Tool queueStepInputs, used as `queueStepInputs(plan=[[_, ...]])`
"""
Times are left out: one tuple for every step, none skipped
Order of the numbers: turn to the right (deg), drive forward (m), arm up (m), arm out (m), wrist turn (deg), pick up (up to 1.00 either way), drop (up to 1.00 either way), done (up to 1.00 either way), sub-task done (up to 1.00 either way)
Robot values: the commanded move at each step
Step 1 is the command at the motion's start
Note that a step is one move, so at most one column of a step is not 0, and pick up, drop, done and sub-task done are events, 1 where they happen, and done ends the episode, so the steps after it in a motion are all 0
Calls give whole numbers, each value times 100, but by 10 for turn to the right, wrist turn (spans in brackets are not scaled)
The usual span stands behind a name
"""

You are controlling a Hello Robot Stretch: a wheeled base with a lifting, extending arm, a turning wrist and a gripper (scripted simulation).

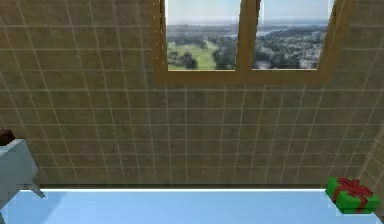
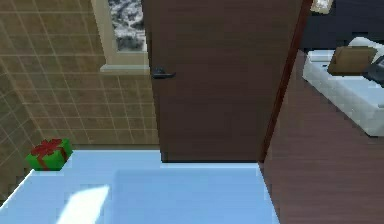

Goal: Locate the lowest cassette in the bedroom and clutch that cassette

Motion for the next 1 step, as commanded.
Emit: queueStepInputs(plan=[[0,45,0,0,0,0,0,0,0]])
